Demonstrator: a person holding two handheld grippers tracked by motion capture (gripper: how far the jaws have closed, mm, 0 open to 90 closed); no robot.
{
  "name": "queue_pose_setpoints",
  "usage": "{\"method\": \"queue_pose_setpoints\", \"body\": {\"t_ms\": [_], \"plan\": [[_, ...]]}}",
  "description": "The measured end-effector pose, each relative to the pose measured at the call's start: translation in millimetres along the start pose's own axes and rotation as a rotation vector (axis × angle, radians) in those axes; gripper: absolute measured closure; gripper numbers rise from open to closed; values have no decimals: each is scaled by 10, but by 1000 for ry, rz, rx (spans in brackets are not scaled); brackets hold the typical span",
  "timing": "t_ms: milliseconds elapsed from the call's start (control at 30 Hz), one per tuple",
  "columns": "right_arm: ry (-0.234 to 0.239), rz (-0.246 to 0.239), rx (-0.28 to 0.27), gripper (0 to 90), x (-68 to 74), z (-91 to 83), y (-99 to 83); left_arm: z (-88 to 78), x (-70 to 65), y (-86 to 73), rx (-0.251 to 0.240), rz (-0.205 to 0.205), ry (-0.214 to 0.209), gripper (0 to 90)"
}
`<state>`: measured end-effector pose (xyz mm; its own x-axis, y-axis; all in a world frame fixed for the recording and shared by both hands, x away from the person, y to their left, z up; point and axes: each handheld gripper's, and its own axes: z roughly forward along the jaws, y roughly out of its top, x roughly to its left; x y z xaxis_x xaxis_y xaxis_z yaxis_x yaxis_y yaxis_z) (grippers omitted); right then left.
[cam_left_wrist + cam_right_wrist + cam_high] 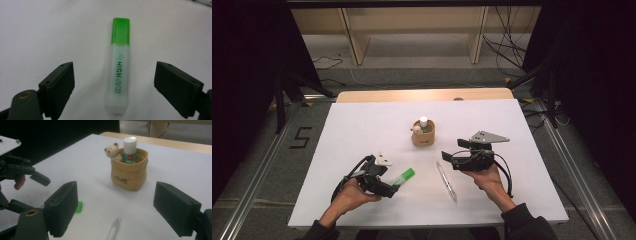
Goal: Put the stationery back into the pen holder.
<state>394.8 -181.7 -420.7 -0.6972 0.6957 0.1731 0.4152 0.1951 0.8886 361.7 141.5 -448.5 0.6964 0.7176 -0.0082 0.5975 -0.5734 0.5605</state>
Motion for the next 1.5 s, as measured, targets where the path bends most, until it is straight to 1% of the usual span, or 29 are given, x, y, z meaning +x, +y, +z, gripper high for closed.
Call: {"method": "queue_pose_setpoints", "body": {"t_ms": [167,233,267,433,633,667,800,867,900,933,967,1033,1100,1133,1233,1267,1333,1400,1500], "plan": [[6,-2,-5,203,36,-59,-38,31,-5,19,45,15,-1,180],[7,0,-4,202,48,-85,-60,44,-3,25,63,12,-6,189],[8,-1,-3,200,52,-98,-72,48,3,28,74,20,-8,196],[9,0,1,186,77,-142,-138,69,3,62,103,28,-17,222],[14,-4,7,180,100,-192,-183,87,-10,131,139,55,-16,268],[14,-4,9,179,105,-202,-188,94,-12,141,145,52,-19,280],[17,0,12,179,112,-224,-218,132,-25,172,179,69,-21,354],[17,-5,18,179,117,-226,-237,156,-36,178,193,78,-21,394],[17,-4,21,180,122,-226,-244,170,-40,180,204,86,-14,418],[18,-4,21,180,124,-226,-250,188,-46,179,207,84,-9,432],[20,-4,21,179,125,-226,-255,195,-39,182,214,93,-7,445],[20,-8,26,180,131,-231,-261,210,-48,183,213,86,-11,482],[19,-9,27,180,136,-234,-264,223,-54,188,211,90,-14,508],[21,-9,26,180,137,-234,-265,228,-55,192,220,93,-18,520],[20,-7,30,180,141,-231,-272,247,-56,204,224,91,-23,561],[21,-6,31,180,142,-229,-275,255,-59,206,224,86,-26,572],[22,-10,33,181,142,-225,-279,264,-57,213,238,88,-29,575],[24,-11,34,182,142,-223,-281,279,-57,213,250,96,-17,581],[24,-9,36,183,144,-218,-285,292,-60,216,256,95,-17,625]]}}
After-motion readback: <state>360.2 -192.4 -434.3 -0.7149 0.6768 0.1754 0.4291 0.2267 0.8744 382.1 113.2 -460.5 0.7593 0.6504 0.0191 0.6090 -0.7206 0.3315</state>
